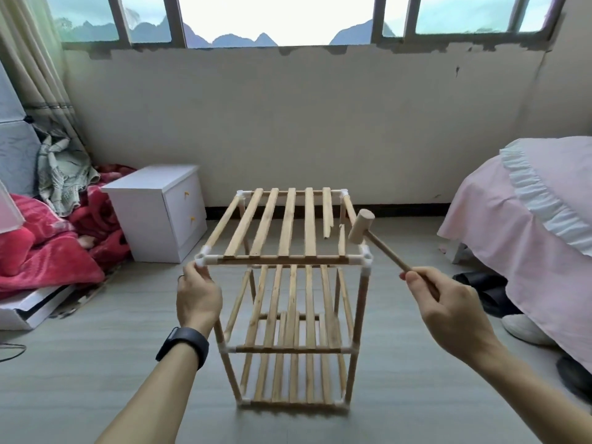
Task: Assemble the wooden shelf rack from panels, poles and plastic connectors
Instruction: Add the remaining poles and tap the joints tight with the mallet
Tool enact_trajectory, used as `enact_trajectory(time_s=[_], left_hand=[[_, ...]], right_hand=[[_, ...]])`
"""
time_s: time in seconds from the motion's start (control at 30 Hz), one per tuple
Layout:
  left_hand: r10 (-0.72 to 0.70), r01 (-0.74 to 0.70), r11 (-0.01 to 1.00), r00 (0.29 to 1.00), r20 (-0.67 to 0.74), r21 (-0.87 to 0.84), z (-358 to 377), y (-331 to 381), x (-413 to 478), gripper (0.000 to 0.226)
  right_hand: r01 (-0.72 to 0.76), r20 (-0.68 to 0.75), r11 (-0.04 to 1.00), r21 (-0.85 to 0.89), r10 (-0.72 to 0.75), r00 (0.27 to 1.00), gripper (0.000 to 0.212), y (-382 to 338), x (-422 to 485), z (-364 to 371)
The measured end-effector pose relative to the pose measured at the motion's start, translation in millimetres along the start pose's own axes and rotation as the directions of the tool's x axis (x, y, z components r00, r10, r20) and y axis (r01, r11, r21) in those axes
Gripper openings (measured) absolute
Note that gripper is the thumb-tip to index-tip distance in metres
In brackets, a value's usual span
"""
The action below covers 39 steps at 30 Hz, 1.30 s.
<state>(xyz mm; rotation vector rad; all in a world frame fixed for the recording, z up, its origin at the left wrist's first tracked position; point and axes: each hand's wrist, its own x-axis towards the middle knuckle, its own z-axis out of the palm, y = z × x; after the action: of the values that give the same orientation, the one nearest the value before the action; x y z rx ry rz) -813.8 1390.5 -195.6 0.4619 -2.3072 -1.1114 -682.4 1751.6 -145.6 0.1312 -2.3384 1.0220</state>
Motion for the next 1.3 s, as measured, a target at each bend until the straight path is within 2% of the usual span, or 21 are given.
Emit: enact_trajectory(time_s=[0.03,0.07,0.13,0.23,0.33,0.4,0.43,0.5,0.53,0.6,0.7,0.73,0.8,0.83,0.93,1.03,1.07,1.17,1.27,1.3], left_hand=[[0.023,-0.020,0.998,0.998,-0.062,0.052,-1.2,7.0,0.5,0.031],[0.096,-0.083,0.992,0.987,-0.131,0.096,-0.6,16.6,-2.5,0.044],[0.356,-0.335,0.933,0.916,-0.186,0.133,3.4,40.9,-15.5,0.064],[0.666,-0.663,0.740,0.746,0.016,0.115,23.3,75.2,-39.1,0.064],[0.732,-0.785,0.602,0.616,0.293,0.147,46.6,98.6,-63.8,0.058],[0.695,-0.800,0.562,0.595,0.404,0.211,59.4,100.0,-75.2,0.055],[0.672,-0.789,0.569,0.609,0.421,0.233,61.2,97.3,-76.7,0.051],[0.677,-0.786,0.564,0.616,0.402,0.253,61.5,86.3,-77.9,0.045],[0.717,-0.809,0.528,0.588,0.374,0.259,62.0,81.3,-80.5,0.045],[0.746,-0.836,0.462,0.546,0.381,0.295,57.9,73.9,-79.2,0.052],[0.757,-0.840,0.483,0.542,0.366,0.245,84.8,82.5,-96.4,0.055],[0.758,-0.838,0.485,0.545,0.357,0.250,85.9,83.5,-96.8,0.055],[0.769,-0.840,0.471,0.541,0.341,0.269,86.1,82.4,-91.9,0.056],[0.768,-0.836,0.475,0.546,0.336,0.274,85.2,81.6,-88.9,0.056],[0.782,-0.846,0.457,0.529,0.331,0.273,83.3,82.4,-88.0,0.058],[0.784,-0.848,0.454,0.526,0.331,0.274,82.3,80.2,-86.4,0.060],[0.786,-0.849,0.451,0.523,0.328,0.273,81.6,79.6,-86.3,0.061],[0.787,-0.853,0.444,0.517,0.337,0.274,79.0,78.7,-85.3,0.062],[0.785,-0.851,0.442,0.521,0.337,0.284,75.1,77.3,-84.2,0.062],[0.784,-0.848,0.447,0.524,0.332,0.284,73.5,76.9,-84.5,0.062]], right_hand=[[-0.035,-0.015,0.999,-0.015,0.035,0.999,0.017,6.3,-2.0,-6.1],[-0.062,-0.030,0.998,-0.023,0.061,0.998,0.018,11.1,-4.0,-10.7],[-0.088,-0.048,0.996,-0.035,0.086,0.995,0.017,17.2,-7.8,-16.4],[-0.109,-0.032,0.993,-0.047,0.108,0.994,0.017,21.8,-10.9,-18.3],[-0.113,0.014,0.992,-0.056,0.113,0.993,0.017,23.3,-13.3,-15.6],[-0.093,0.029,0.993,-0.071,0.095,0.995,0.017,20.8,-14.2,-11.7],[-0.080,0.033,0.993,-0.088,0.083,0.996,0.017,20.8,-13.3,-9.2],[-0.058,0.055,0.985,-0.161,0.068,0.996,0.019,16.2,-11.1,-10.7],[-0.050,0.057,0.982,-0.184,0.062,0.996,0.020,11.8,-11.2,-14.9],[-0.030,0.002,0.990,-0.138,0.031,1.000,0.020,6.4,-7.0,-17.4],[0.001,-0.124,0.989,-0.149,-0.020,0.992,0.021,21.9,-5.4,-35.6],[0.019,-0.092,0.987,-0.161,-0.034,0.995,0.024,21.7,-4.5,-36.8],[0.034,0.071,0.973,-0.226,-0.018,0.997,0.031,22.0,-3.3,-32.5],[0.027,0.095,0.977,-0.211,-0.007,0.995,0.030,22.8,-1.9,-30.1],[0.014,-0.031,0.997,-0.082,-0.017,0.999,0.019,22.3,0.3,-28.5],[0.011,0.100,0.988,-0.152,0.004,0.995,0.027,21.8,-1.5,-23.9],[0.001,0.096,0.988,-0.151,0.014,0.995,0.026,22.1,-2.2,-22.7],[-0.014,-0.066,0.996,-0.087,0.008,0.998,0.019,19.2,-4.3,-23.1],[-0.029,0.063,0.983,-0.183,0.042,0.997,0.026,18.4,-3.2,-20.6],[-0.042,0.063,0.985,-0.168,0.054,0.997,0.025,18.5,-3.6,-20.6]])
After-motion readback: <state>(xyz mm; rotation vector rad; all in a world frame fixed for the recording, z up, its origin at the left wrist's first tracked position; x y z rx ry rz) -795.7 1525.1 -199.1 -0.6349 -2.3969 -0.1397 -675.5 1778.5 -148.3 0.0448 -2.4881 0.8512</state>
